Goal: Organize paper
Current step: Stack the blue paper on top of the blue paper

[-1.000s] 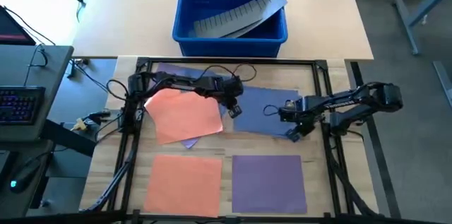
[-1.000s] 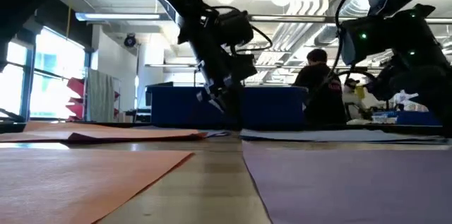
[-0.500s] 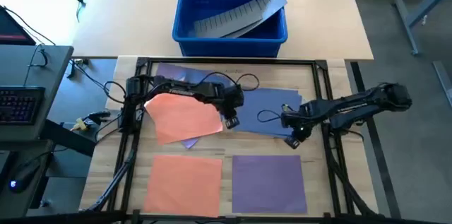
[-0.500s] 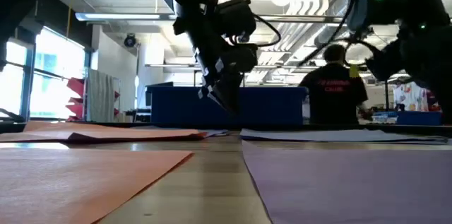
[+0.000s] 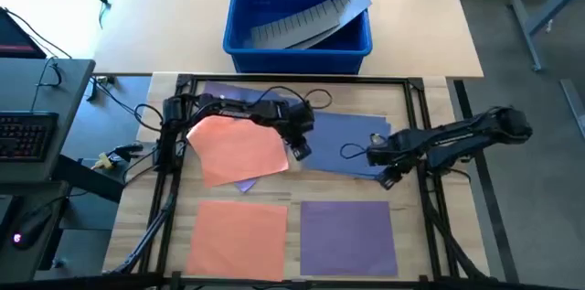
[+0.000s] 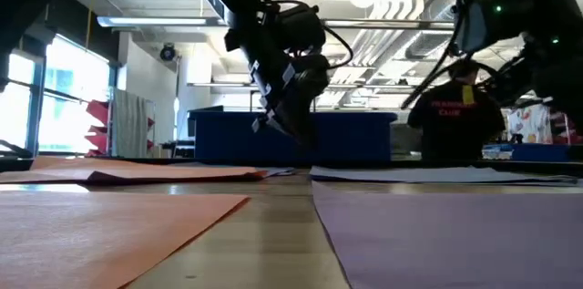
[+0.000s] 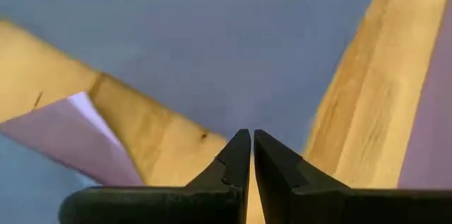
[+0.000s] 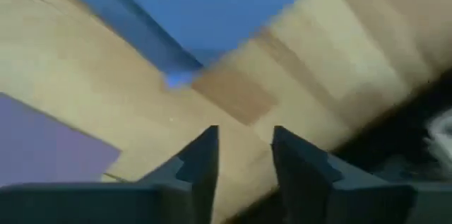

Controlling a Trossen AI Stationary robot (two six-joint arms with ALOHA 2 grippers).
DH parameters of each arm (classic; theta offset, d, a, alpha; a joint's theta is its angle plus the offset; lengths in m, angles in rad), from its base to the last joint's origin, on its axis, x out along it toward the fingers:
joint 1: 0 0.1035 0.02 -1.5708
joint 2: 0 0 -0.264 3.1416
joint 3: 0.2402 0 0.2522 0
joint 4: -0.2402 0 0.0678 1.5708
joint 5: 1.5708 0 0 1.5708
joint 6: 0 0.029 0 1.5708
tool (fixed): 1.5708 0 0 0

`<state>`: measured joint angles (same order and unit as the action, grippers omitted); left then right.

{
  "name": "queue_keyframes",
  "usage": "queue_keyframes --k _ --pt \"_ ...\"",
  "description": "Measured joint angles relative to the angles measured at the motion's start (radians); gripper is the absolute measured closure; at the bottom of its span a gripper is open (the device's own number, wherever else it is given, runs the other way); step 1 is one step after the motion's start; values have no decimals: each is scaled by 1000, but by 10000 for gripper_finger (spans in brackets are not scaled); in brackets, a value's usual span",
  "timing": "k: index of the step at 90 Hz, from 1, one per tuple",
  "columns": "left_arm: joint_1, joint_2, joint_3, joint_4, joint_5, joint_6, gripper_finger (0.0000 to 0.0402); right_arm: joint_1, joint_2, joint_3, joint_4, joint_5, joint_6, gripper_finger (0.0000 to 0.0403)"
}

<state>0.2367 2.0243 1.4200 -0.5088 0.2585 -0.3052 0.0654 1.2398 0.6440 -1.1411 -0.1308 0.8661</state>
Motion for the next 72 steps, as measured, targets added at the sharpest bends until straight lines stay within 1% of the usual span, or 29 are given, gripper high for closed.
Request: queue_keyframes --k 6,10,18,24,30,36,43,49,52,57,63,72 --pt "0 0 0 -20 4 9 402 1 -18 11 31 2 -32 242" --pt "0 0 0 -28 22 26 402 1 -28 14 84 0 -57 230" --pt "-2 0 0 -34 112 61 402 0 -44 12 231 -39 -154 213" --pt "-9 0 0 -26 184 83 402 -6 -38 -4 301 -78 -224 208" --pt "-17 9 0 -12 214 108 402 -17 -18 -23 346 -116 -285 206" --pt "-19 18 -1 -16 205 125 402 -24 0 -40 393 -149 -339 207" --pt "-16 25 -1 -1 155 114 402 -26 20 -57 489 -195 -399 212" --pt "-9 25 -1 16 111 81 402 -26 37 -67 557 -201 -426 219" --pt "-6 25 -1 37 89 69 402 -26 50 -70 579 -192 -438 223" --pt "1 22 -1 58 64 45 402 -25 67 -70 591 -137 -454 229" --pt "8 16 -1 86 59 17 402 -24 80 -68 618 -85 -457 235" --pt "13 11 0 86 84 6 402 -25 97 -66 670 -79 -501 237"
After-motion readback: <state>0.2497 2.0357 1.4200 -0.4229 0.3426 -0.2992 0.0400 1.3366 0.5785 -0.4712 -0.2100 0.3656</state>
